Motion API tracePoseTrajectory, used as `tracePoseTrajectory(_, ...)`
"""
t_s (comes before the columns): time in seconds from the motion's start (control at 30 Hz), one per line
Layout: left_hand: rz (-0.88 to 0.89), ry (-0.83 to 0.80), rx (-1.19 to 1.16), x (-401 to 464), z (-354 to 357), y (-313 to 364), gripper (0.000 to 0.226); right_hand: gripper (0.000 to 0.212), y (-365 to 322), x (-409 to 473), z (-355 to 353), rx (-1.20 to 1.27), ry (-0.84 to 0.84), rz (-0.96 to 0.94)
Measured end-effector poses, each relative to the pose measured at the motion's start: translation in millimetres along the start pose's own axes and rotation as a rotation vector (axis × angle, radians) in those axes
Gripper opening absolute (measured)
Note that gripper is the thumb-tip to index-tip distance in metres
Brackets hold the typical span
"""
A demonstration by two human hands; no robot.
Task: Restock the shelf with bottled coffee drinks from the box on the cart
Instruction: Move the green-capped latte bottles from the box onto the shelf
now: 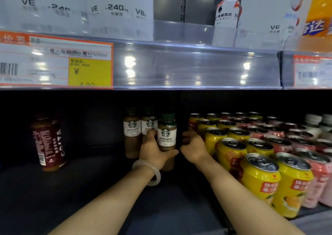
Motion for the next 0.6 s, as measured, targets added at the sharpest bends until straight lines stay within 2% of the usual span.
tracePoseTrajectory(0.1, 0.001, -0.149, -0.063, -3, 0, -4, 0.072, 0.068, 0, -8, 8, 0.049, -0.130, 0.045)
tracePoseTrajectory(0.2, 0.009, -0.153, -0.050, -4, -2, -7, 0.068, 0.075, 5, -14, 18, 0.035, -0.241, 0.083)
tracePoseTrajectory(0.37, -0.023, -0.077, -0.016, -2, 7, -7, 0.050, 0.064, 11, -14, 19, -0.008, -0.192, 0.067)
tracePoseTrajectory(0.6, -0.053, -0.045, 0.039, 2, 12, -3, 0.051, 0.059, 9, -12, 16, -0.011, -0.181, 0.025)
Point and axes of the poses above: each hand's wrist, its own x-axis towards the middle knuckle, its own z-axis out of the palm, y = z × x, the point moved 6 cm from there along x, towards the middle knuckle, and after that the axes turned 15 degrees about x, right-handed, at the moved point
